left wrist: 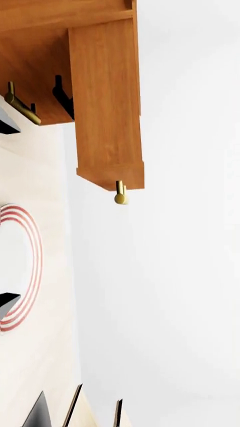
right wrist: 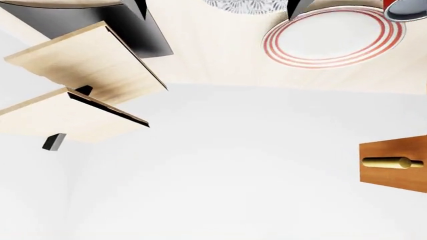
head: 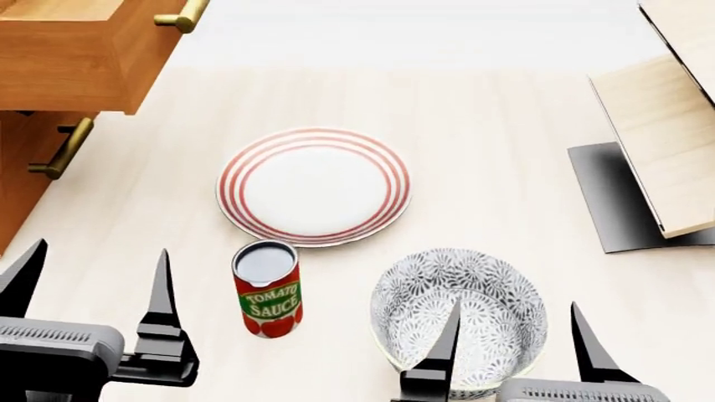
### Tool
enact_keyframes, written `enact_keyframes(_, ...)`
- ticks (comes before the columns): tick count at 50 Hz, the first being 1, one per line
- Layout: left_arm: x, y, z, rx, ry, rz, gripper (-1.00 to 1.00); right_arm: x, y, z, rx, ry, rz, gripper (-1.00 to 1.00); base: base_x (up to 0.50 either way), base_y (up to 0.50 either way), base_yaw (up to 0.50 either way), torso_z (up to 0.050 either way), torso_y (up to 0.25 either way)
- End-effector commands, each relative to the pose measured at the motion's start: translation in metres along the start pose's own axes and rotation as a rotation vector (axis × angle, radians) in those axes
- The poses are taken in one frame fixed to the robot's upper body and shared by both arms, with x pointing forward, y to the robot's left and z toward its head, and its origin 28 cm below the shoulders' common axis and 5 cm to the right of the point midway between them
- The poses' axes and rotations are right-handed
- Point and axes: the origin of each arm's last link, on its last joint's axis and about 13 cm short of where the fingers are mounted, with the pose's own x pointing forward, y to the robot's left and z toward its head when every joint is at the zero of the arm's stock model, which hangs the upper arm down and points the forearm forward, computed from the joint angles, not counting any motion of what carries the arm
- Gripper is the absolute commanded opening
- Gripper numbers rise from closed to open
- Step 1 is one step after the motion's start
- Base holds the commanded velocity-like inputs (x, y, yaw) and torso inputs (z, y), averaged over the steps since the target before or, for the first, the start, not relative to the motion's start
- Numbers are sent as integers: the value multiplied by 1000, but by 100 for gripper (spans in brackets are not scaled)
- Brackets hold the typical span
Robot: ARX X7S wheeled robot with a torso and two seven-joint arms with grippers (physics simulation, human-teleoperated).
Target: Close the top drawer of the cabinet.
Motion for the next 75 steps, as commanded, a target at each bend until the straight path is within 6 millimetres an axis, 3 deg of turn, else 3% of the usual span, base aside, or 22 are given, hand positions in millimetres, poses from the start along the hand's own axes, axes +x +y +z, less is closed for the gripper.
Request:
enact_keyframes(1,2,-5,-1,39,4,-41,100,1,1,-1,-5,1,7,100,500,0,0,0,0)
enact_keyframes(22,1,-2,13,13,18,-205,100,0,3,-5,-21,-26,53,100,500,0,0,0,1)
enact_keyframes(41,41,0,25,-7,74,-279,100,2,3,-8,-23,-4,57,100,179,0,0,0,0)
enact_keyframes(75,64,26,30,-110,69,-53,100,1,3,-10,-19,-3,68,100,0,0,0,0,0)
